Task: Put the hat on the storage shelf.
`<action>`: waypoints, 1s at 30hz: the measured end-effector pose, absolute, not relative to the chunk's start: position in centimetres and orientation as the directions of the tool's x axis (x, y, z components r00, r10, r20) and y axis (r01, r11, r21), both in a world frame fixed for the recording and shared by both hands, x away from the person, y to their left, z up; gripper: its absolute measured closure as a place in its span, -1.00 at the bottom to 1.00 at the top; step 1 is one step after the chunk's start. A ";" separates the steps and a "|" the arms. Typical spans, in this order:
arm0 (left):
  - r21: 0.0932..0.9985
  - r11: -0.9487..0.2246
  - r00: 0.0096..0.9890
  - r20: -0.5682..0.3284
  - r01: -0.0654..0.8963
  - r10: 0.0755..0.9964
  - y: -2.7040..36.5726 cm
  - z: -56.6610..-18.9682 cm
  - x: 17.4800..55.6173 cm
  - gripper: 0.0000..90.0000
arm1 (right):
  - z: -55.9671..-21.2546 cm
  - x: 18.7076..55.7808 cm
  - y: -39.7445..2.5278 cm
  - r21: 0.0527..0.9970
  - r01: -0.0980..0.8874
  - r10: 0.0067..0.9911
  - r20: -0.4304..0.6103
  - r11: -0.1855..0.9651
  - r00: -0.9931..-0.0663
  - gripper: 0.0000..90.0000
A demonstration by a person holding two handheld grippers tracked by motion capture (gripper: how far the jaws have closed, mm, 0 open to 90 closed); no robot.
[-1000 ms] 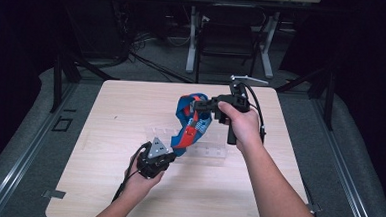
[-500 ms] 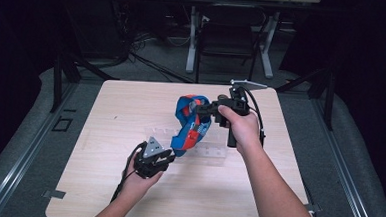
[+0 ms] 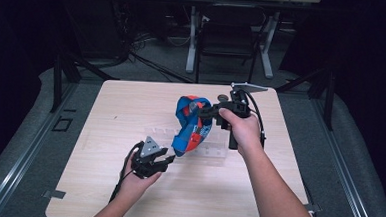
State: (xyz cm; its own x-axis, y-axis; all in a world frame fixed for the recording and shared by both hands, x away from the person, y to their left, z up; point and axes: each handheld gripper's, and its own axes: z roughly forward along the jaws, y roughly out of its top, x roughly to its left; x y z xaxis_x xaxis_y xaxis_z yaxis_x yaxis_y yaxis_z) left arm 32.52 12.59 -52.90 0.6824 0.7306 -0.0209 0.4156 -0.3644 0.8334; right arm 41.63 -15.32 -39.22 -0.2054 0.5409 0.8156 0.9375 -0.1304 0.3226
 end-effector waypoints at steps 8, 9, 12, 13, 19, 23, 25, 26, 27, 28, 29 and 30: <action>0.831 -0.360 0.679 -0.028 0.424 0.734 13.1 -53.0 32.5 0.25 | -39.6 41.6 -15.7 0.324 0.938 0.565 0.801 -0.127 -0.200 0.73; 0.833 -0.354 0.676 -0.031 0.425 0.737 13.2 -53.0 32.4 0.25 | -39.7 41.5 -15.9 0.322 0.938 0.570 0.798 -0.126 -0.197 0.73; 0.832 -0.350 0.674 -0.037 0.429 0.738 13.5 -53.0 32.4 0.23 | -40.0 41.5 -16.3 0.322 0.938 0.585 0.788 -0.131 -0.189 0.71; 0.831 -0.353 0.672 -0.034 0.429 0.739 13.6 -53.0 32.3 0.22 | -40.1 41.4 -16.5 0.324 0.937 0.593 0.783 -0.131 -0.188 0.69; 0.832 -0.342 0.666 -0.044 0.438 0.745 14.1 -53.1 32.2 0.20 | -40.6 41.2 -17.4 0.329 0.934 0.626 0.760 -0.140 -0.174 0.57; 0.833 -0.336 0.661 -0.046 0.439 0.749 14.3 -53.1 32.2 0.19 | -40.9 41.0 -18.2 0.331 0.930 0.628 0.760 -0.156 -0.165 0.52; 0.831 -0.335 0.659 -0.049 0.443 0.751 14.5 -53.1 32.1 0.18 | -41.1 40.9 -18.5 0.336 0.930 0.635 0.754 -0.151 -0.169 0.46; 0.833 -0.333 0.659 -0.050 0.443 0.750 14.5 -53.1 32.1 0.17 | -41.2 40.8 -18.6 0.343 0.926 0.638 0.751 -0.157 -0.170 0.43; 0.832 -0.334 0.660 -0.050 0.442 0.750 14.6 -53.1 32.1 0.16 | -41.2 40.8 -18.7 0.344 0.926 0.640 0.749 -0.153 -0.172 0.41; 0.835 -0.334 0.660 -0.046 0.438 0.750 14.6 -53.1 32.1 0.16 | -41.3 40.7 -18.8 0.346 0.926 0.642 0.746 -0.148 -0.176 0.40; 0.835 -0.331 0.658 -0.049 0.440 0.751 14.7 -53.1 32.0 0.15 | -41.4 40.7 -18.8 0.350 0.925 0.645 0.743 -0.150 -0.176 0.38; 0.835 -0.331 0.658 -0.049 0.441 0.752 14.7 -53.1 32.0 0.14 | -41.5 40.6 -19.0 0.353 0.924 0.653 0.736 -0.146 -0.178 0.35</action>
State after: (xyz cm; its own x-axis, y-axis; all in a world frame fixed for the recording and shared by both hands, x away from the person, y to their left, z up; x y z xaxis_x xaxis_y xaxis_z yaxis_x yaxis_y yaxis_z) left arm 32.03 14.70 -53.07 0.6576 0.7517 -0.0493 0.4406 -0.3307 0.8346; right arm 40.60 -18.95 -41.53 -0.1782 0.6526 0.7365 0.9241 -0.1461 0.3531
